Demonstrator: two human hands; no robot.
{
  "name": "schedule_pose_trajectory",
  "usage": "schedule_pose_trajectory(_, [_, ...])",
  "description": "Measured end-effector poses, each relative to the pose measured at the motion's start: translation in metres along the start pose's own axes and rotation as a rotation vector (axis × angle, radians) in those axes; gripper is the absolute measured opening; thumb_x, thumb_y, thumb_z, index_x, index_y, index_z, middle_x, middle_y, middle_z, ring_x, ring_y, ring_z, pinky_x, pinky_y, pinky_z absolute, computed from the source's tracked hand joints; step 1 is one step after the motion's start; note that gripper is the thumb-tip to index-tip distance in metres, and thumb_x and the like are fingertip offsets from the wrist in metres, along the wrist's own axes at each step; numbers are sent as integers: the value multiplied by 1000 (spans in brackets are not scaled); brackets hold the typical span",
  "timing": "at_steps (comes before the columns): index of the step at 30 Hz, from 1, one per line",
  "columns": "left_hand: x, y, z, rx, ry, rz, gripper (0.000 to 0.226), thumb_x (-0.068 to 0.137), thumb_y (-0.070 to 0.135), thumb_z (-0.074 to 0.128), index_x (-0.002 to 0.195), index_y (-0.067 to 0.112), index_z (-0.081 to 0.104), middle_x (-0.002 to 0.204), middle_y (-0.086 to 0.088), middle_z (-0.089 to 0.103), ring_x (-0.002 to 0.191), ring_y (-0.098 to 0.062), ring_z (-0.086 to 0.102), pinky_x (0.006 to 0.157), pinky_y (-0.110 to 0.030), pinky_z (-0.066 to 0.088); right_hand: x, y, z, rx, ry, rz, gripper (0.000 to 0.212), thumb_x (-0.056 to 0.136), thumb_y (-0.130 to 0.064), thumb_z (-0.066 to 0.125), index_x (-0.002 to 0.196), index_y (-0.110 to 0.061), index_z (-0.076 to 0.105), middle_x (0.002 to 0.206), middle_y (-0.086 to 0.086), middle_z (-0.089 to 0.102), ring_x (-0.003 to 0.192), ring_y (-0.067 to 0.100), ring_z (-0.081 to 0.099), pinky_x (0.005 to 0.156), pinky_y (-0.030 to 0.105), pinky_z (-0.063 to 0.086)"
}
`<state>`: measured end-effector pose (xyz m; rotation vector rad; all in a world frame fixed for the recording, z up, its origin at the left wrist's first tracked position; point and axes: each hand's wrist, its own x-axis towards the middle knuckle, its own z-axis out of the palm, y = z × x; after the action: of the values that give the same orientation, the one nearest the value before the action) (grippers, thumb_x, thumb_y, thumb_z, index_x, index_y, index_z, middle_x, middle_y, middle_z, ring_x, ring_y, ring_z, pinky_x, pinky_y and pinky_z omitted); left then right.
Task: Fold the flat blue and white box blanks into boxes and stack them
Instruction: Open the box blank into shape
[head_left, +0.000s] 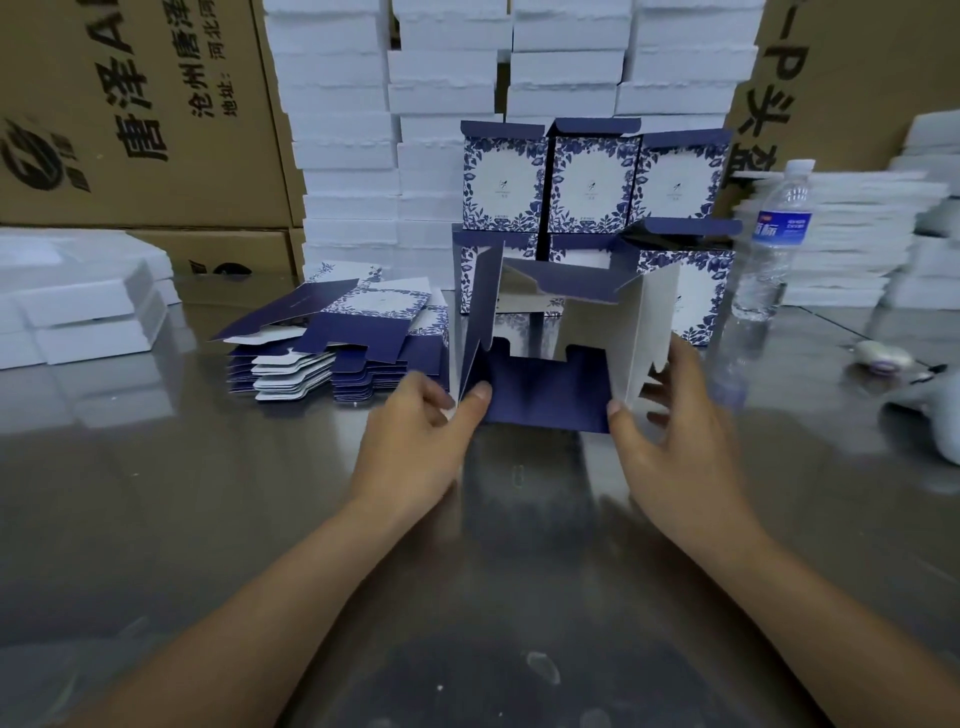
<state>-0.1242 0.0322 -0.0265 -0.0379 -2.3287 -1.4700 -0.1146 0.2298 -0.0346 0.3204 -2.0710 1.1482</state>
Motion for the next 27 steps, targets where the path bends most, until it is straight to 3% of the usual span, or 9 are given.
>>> schedule_pose_trajectory(2, [-1,-4,0,108,104,157,30,82,44,65,91,23,45,75,12,55,68,-1,57,62,-24,40,-1,1,0,42,-38,-9,68,84,-3,59,136,-37,31,120,-28,55,108,-6,55,91,17,44])
schedule_pose_trajectory(5, [0,-3,1,-29,84,269,39,85,27,66,112,31,39,96,19,54,81,11,57,69,-9,44,-1,0,-2,103,-106,-20,72,85,-4,59,139,-41,29,126,-27,52,113,-3,54,90,33,49])
schedule_pose_trajectory(8, [-2,-1,2,-114,13,357,54,88,20,63,127,38,31,110,33,49,99,17,51,81,-4,43,-1,-2,-1,158,-165,0,69,82,-16,61,137,-46,31,124,-33,51,114,-6,52,89,39,50])
schedule_pose_trajectory(10, [-7,2,2,-136,-60,367,64,88,28,62,134,43,21,115,42,42,107,22,44,82,1,38,-1,-3,-1,191,-206,31,71,82,-26,68,139,-42,30,125,-31,51,117,-8,49,94,38,49])
schedule_pose_trajectory(12, [-11,6,1,-156,-103,365,73,84,42,61,137,46,11,123,36,38,111,28,37,83,5,34,0,-4,-2,206,-253,48,82,74,-47,73,142,-38,27,131,-25,49,121,-6,46,98,31,45])
schedule_pose_trajectory(16, [-15,16,-5,-236,-159,301,85,73,65,57,142,52,9,139,34,30,131,10,31,103,-18,33,-2,-10,-3,284,-318,46,82,66,-82,51,136,-44,30,131,-26,47,121,-9,44,94,11,40])
schedule_pose_trajectory(19, [-16,20,-7,-290,-143,241,79,68,66,59,137,58,20,135,45,27,133,6,32,106,-23,33,-3,-9,-2,299,-239,69,64,78,-79,31,127,-39,42,122,-21,55,116,-4,51,90,11,39])
schedule_pose_trajectory(24, [-16,20,-6,-347,-31,237,44,70,68,61,106,48,47,121,13,54,112,-18,56,96,-51,46,0,-8,1,283,-140,95,44,71,-73,49,94,-35,49,93,-19,63,93,6,61,83,26,45])
schedule_pose_trajectory(27, [-16,21,-6,-364,15,258,39,68,71,57,96,46,49,102,18,57,99,-17,59,89,-45,50,-1,-7,2,255,-139,85,34,68,-70,52,83,-39,46,86,-22,60,83,2,60,78,28,46])
